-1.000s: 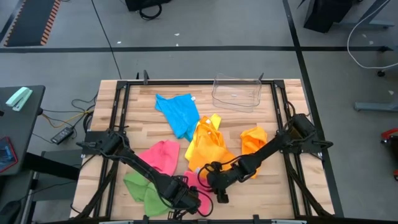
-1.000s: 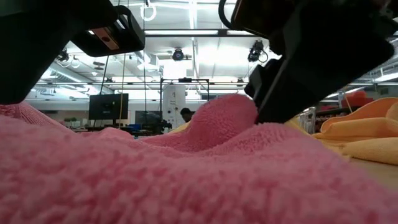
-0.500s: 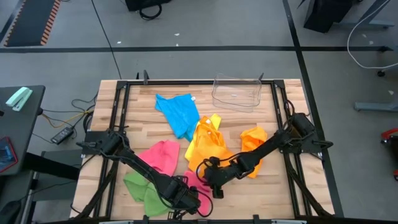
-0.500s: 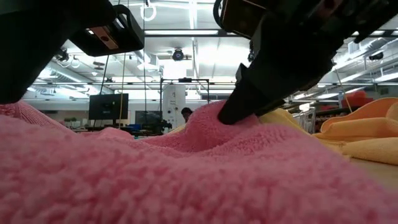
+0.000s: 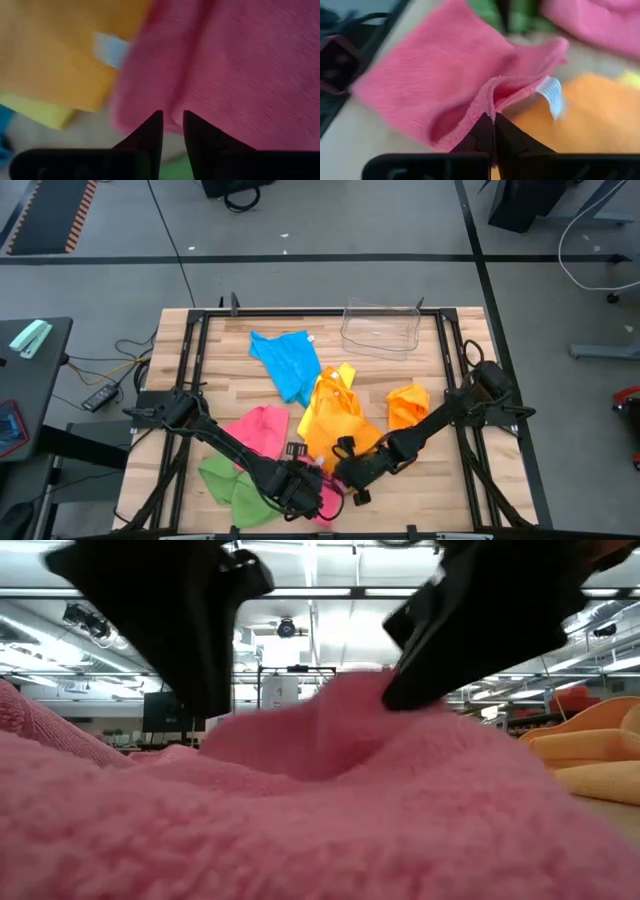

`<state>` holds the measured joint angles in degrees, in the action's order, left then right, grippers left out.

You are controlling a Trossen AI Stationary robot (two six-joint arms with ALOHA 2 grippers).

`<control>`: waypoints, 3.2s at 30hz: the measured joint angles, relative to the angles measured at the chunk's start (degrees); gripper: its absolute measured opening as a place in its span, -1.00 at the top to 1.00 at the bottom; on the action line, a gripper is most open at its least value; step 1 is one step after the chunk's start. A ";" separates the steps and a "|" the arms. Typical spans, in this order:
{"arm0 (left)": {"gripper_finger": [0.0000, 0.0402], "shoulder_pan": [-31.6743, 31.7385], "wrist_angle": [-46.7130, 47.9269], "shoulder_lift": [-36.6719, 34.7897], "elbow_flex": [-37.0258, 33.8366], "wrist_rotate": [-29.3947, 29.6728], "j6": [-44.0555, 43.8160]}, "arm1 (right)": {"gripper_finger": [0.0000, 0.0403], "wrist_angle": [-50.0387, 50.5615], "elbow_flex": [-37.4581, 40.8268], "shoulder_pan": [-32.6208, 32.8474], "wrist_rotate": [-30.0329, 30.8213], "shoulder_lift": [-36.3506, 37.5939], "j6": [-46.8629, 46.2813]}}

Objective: Fold microfiber towels
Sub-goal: Fold the top pink microfiber cloth

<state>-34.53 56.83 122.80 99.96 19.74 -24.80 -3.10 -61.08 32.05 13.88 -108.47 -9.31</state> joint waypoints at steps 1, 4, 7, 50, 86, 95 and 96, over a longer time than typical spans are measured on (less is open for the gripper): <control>0.55 0.04 -0.41 0.00 0.00 1.57 0.11 | 0.95 -0.09 0.01 0.67 0.06 -0.02 1.44; 0.50 0.40 -2.69 0.00 0.00 5.29 1.11 | 0.95 -0.85 0.04 1.95 0.07 -0.52 3.57; 0.41 1.01 -6.24 0.00 0.00 4.60 2.91 | 0.96 -1.00 0.09 2.52 0.26 -1.38 4.39; 0.94 7.46 -7.60 3.22 1.79 -12.95 5.98 | 0.96 -2.81 -0.17 4.16 -0.67 -3.67 7.53; 0.81 2.40 -4.29 0.07 1.79 2.32 7.43 | 0.93 10.46 -0.15 6.45 13.03 3.89 3.10; 0.92 0.75 -5.82 1.92 1.84 0.68 5.92 | 0.93 4.57 -0.15 7.53 8.25 1.38 2.63; 0.92 0.64 -5.77 2.11 1.83 0.48 5.97 | 0.93 3.43 -0.15 7.50 6.63 0.55 2.72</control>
<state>-33.89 51.06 124.91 101.79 20.22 -18.83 0.33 -61.23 39.55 20.51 -107.91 -6.59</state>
